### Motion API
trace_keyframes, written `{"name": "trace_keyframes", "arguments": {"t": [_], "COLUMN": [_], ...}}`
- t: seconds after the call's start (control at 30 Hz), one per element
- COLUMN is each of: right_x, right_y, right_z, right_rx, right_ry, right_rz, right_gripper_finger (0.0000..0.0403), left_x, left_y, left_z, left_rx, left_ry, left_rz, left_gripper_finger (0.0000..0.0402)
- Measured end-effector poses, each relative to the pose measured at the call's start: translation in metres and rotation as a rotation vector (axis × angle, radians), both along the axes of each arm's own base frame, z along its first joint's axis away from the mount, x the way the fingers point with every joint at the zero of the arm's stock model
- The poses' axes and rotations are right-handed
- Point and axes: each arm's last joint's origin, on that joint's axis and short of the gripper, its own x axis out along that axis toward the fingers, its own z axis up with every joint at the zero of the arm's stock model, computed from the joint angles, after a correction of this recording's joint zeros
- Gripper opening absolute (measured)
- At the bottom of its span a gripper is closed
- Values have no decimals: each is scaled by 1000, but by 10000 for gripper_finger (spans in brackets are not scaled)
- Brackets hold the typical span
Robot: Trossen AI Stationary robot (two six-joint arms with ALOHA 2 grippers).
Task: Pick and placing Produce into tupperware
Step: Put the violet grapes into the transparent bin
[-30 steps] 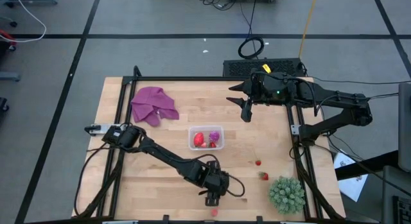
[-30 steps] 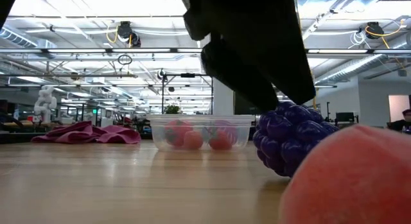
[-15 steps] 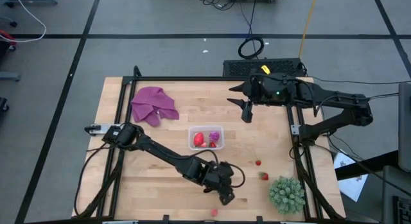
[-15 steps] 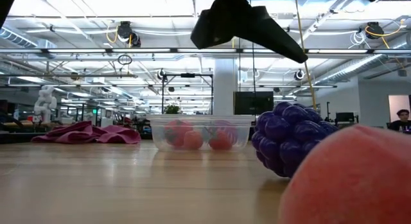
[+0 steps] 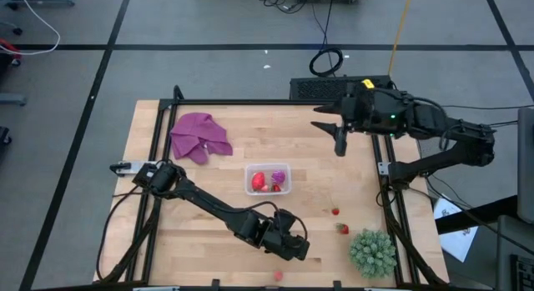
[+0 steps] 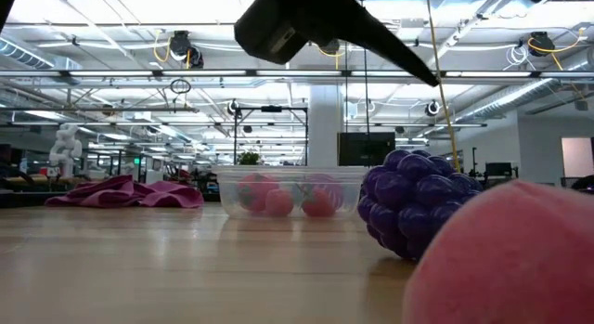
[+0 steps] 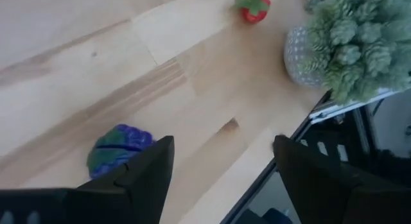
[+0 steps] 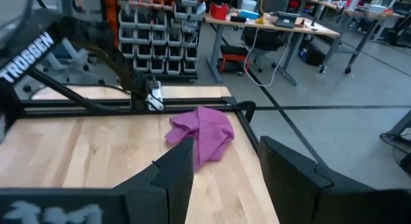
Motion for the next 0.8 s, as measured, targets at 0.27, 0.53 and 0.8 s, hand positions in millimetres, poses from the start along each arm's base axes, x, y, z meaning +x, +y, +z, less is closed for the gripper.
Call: {"name": "trace_keyframes", "arguments": {"t": [0.27,0.53,0.8], "right_x": [-28,-43,-39], "right_y": [2,3,2], "right_z": [8,12,10], "right_rx": [17,9,-14], "right_ry": [-22,-37,-17], "right_rz": [-5,-3,3], "right_gripper_finger": [165,165,165], "left_x": [9,24,7], "left_y": [-4,-1,13], "left_z": [10,28,54], "left_rx": [-30,10,121], "left_ry": [-137,-360,-321], "left_rz": [-28,-88,104], "left_gripper_finger": [269,269,269]}}
